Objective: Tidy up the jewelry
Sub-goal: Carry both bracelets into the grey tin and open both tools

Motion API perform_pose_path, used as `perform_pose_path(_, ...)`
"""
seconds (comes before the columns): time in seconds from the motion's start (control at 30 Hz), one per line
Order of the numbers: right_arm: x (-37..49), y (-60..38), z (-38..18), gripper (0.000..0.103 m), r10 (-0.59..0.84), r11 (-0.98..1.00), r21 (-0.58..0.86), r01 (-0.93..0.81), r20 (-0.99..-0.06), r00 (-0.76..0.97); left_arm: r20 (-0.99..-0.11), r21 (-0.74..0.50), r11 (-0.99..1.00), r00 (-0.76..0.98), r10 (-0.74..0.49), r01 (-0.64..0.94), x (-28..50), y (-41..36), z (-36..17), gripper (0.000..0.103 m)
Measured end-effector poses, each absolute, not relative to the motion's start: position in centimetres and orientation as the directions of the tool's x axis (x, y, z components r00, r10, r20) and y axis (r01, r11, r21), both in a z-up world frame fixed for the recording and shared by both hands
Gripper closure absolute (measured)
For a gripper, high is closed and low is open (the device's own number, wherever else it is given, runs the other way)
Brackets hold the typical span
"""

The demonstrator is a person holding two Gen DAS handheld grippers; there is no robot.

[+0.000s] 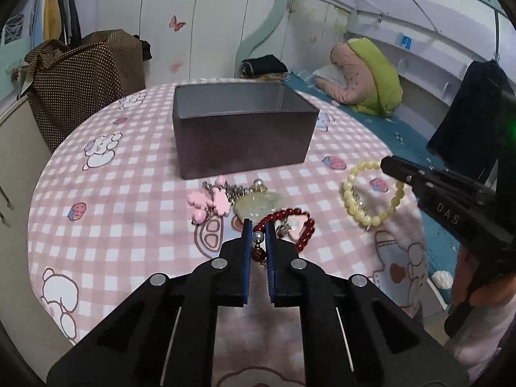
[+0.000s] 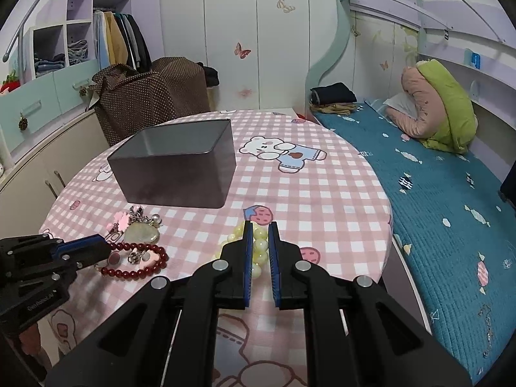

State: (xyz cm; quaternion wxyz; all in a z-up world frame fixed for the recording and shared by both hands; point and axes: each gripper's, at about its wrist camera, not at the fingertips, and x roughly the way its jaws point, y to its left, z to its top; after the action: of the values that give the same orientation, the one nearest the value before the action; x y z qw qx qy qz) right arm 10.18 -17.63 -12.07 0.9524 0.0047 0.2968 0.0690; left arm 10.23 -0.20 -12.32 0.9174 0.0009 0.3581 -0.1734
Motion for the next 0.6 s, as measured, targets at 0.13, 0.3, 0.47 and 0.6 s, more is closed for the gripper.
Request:
perform_pose_path(0.13, 9.9, -17.4, -11.0, 0.094, 0.140, 0.989, 0.046, -0.138, -0.544, 0.828, -0.632, -0.133, 0.937, 0.700, -0.332, 0.323, 9.9, 0.1, -11.3, 0.095)
perform_pose_path(0.3, 9.9, -16.8, -9.2, 0.094, 0.167, 0.985, 0.041, -0.170, -0.507, 0.846, -0.601, -0.141, 0.933, 0.721, -0.345, 0.330, 9.9, 0.3, -9.5, 0.095)
perform_pose_path(0.47, 10.5, -16.8, -7.9, 0.094, 0.208, 0.977, 0.061, -0.205, -0.491, 0.846, -0.570, -0.181, 0.916, 0.720, -0.395, 0.359, 10.2, 0.7, -7.6, 0.095)
perform_pose_path(0.6, 11.2, -16.6, -6.9, 0.094, 0.228, 0.972, 0.058, -0.229, -0.487, 0.843, -0.558, -0.183, 0.916, 0.729, -0.396, 0.357, 10.5, 0.9, -6.8, 0.095)
